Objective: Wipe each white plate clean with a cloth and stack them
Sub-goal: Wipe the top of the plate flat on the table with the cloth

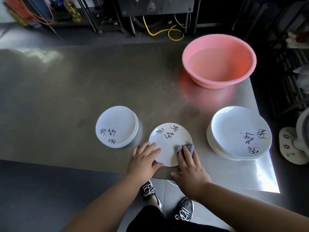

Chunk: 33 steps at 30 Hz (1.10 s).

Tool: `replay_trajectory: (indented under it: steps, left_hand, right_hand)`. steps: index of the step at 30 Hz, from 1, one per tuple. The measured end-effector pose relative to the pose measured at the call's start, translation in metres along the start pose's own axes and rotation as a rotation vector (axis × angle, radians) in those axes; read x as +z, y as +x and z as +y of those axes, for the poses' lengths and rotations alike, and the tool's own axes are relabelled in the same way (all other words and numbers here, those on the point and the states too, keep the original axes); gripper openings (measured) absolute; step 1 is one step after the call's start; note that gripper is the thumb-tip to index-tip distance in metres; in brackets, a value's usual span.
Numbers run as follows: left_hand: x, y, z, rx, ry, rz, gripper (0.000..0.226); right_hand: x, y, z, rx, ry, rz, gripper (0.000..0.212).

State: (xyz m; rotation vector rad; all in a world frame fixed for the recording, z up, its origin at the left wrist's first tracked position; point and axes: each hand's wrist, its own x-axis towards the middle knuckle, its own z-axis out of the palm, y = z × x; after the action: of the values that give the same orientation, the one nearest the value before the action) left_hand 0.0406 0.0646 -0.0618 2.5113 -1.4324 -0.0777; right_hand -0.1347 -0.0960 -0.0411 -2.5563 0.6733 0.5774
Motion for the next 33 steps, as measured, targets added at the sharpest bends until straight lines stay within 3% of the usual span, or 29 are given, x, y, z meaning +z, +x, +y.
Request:
replay_trajectory:
  steps: [7, 14, 17, 21, 26, 29, 33]
  left_hand:
    - [0.008, -0.004, 0.013, -0.06, 0.026, 0.014, 0.051]
    - [0.009, 0.0, 0.051, -0.102, -0.012, -0.007, 0.049]
    - [-0.003, 0.004, 0.038, -0.043, -0.059, -0.006, 0.051]
    - [-0.021, 0.007, 0.011, 0.002, -0.011, -0.128, 0.054]
    - [-0.022, 0.011, 0.016, -0.01, -0.013, -0.106, 0.041]
    - [-0.018, 0.007, 0.017, -0.017, -0.023, -0.083, 0.039]
    - [-0.011, 0.003, 0.019, -0.01, -0.004, -0.025, 0.037]
  right_hand:
    - [-0.053, 0.061, 0.028, -0.049, 0.001, 0.136, 0.075]
    - [-0.016, -0.003, 0.01, -0.051, 0.041, 0.018, 0.096]
    - [-0.026, 0.009, 0.024, -0.09, 0.046, 0.031, 0.086]
    - [-0.055, 0.051, 0.042, -0.097, 0.031, 0.12, 0.073]
    - [-0.027, 0.032, 0.019, -0.02, 0.06, 0.132, 0.085]
    - [-0.006, 0.006, 0.006, -0.011, 0.069, 0.043, 0.098]
    - [-0.031, 0.037, 0.024, -0.032, 0.055, 0.108, 0.081]
